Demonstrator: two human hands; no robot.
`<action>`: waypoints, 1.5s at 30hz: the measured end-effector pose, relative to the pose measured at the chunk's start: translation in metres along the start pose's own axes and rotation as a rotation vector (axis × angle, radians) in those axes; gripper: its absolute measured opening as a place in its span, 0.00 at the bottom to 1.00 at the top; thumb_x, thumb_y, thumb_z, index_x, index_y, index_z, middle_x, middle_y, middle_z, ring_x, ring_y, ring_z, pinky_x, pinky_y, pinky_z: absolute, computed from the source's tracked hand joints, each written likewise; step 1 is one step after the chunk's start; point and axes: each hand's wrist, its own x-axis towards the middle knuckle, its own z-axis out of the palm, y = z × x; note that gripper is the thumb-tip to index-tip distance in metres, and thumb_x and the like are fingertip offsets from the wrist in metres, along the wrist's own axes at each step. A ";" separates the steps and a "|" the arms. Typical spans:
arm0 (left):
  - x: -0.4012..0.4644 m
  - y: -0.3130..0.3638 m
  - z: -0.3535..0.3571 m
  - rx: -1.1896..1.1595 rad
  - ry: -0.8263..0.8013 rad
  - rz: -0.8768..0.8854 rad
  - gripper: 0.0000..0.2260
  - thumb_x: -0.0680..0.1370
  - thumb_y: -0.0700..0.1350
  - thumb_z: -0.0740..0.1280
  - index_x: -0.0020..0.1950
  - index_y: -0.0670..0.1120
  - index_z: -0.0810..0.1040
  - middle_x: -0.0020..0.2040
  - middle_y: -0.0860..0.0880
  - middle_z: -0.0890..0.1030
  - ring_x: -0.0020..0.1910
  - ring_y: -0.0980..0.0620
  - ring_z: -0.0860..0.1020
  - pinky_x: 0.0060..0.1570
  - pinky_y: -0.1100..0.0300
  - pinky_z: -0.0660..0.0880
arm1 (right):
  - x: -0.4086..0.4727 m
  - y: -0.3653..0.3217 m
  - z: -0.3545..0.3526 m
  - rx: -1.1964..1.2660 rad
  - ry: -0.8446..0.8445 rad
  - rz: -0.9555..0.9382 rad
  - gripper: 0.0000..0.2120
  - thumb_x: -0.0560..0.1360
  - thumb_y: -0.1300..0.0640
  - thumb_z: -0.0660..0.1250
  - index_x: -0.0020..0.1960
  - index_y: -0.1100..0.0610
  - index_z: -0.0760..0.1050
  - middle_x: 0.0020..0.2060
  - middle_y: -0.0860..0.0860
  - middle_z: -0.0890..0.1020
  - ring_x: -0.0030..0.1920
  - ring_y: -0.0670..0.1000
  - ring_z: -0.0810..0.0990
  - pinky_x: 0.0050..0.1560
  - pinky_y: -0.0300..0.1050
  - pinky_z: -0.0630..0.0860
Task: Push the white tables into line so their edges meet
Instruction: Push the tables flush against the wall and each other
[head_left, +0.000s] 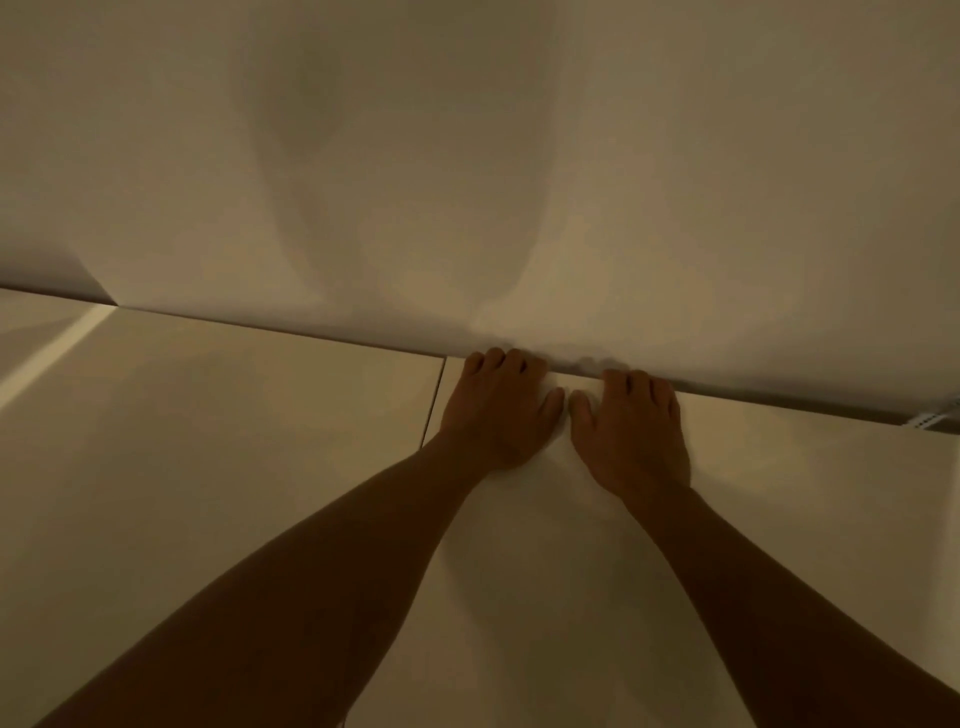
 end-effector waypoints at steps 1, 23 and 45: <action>-0.001 -0.001 0.001 -0.005 0.007 0.004 0.20 0.81 0.58 0.54 0.61 0.45 0.75 0.57 0.44 0.80 0.55 0.41 0.75 0.58 0.47 0.68 | -0.001 0.000 0.001 -0.005 -0.001 -0.005 0.25 0.75 0.43 0.55 0.56 0.63 0.75 0.50 0.63 0.79 0.54 0.66 0.75 0.59 0.60 0.70; -0.016 -0.007 0.003 -0.037 -0.003 0.022 0.30 0.79 0.59 0.47 0.73 0.46 0.70 0.71 0.44 0.74 0.70 0.41 0.70 0.72 0.45 0.62 | -0.007 -0.003 0.009 0.005 0.026 -0.066 0.24 0.78 0.48 0.52 0.62 0.61 0.76 0.58 0.62 0.78 0.62 0.65 0.73 0.69 0.63 0.66; -0.264 0.046 -0.060 -0.024 -0.221 -0.132 0.27 0.85 0.54 0.44 0.82 0.46 0.57 0.83 0.45 0.56 0.82 0.43 0.53 0.79 0.44 0.52 | -0.217 -0.039 -0.038 0.082 -0.280 -0.269 0.27 0.83 0.50 0.48 0.80 0.58 0.58 0.80 0.59 0.58 0.80 0.63 0.51 0.78 0.61 0.50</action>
